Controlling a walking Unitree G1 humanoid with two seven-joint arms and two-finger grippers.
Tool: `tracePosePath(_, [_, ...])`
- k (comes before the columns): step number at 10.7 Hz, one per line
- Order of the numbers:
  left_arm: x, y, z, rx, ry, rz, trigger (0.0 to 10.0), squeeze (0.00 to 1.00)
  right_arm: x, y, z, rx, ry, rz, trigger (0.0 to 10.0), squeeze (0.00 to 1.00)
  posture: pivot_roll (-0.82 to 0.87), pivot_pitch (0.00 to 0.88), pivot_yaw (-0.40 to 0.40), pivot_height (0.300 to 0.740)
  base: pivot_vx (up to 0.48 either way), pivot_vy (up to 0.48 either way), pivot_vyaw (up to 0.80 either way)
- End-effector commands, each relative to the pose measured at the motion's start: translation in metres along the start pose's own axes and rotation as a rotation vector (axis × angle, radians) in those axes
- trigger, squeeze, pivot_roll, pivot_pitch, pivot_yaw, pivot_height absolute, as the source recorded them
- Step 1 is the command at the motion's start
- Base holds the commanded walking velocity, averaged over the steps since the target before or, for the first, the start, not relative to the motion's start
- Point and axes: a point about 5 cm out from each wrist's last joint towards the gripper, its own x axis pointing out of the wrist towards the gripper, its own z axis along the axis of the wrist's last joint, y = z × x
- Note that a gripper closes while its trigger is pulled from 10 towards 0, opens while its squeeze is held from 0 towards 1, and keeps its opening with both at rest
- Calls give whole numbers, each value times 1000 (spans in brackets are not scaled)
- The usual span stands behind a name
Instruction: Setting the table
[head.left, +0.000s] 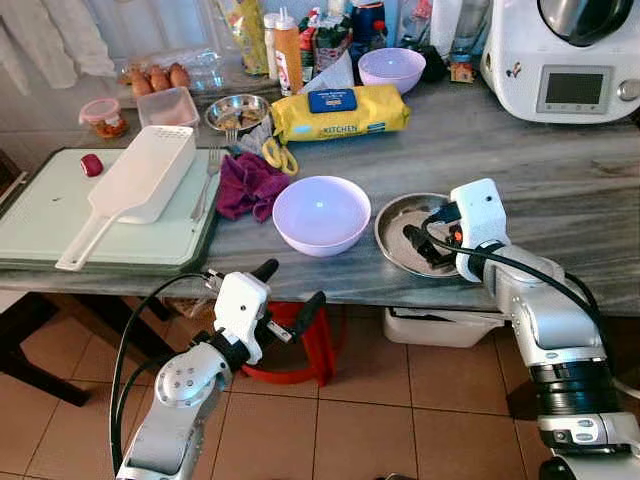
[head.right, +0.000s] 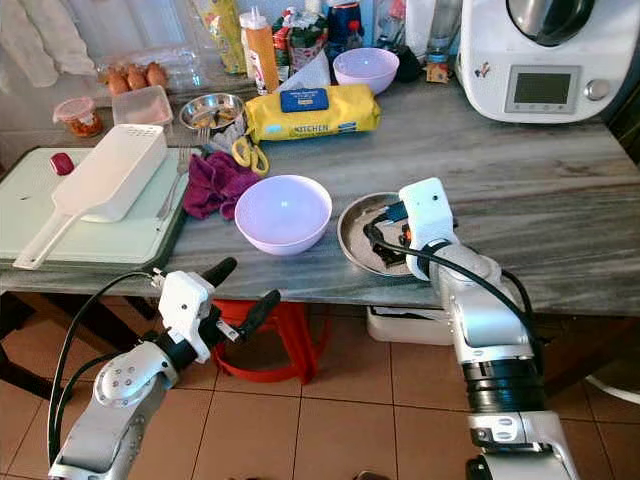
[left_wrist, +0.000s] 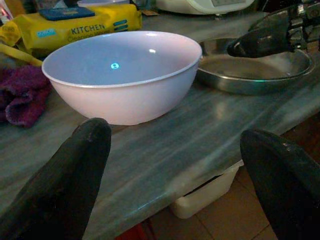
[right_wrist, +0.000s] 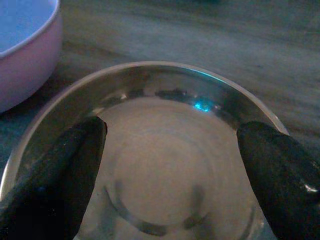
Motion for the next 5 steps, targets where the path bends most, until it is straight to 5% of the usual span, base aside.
tracePosePath(1, [-2,4,-2,5,13,19,10000,0,3,5,-13,6,50,11,10000,0,-140,120,67,740,0,0,0])
tracePosePath(5, [-5,3,-2,11,18,10,10000,0,15,18,-11,76,57,75,10000,0,-126,127,73,740,0,0,0])
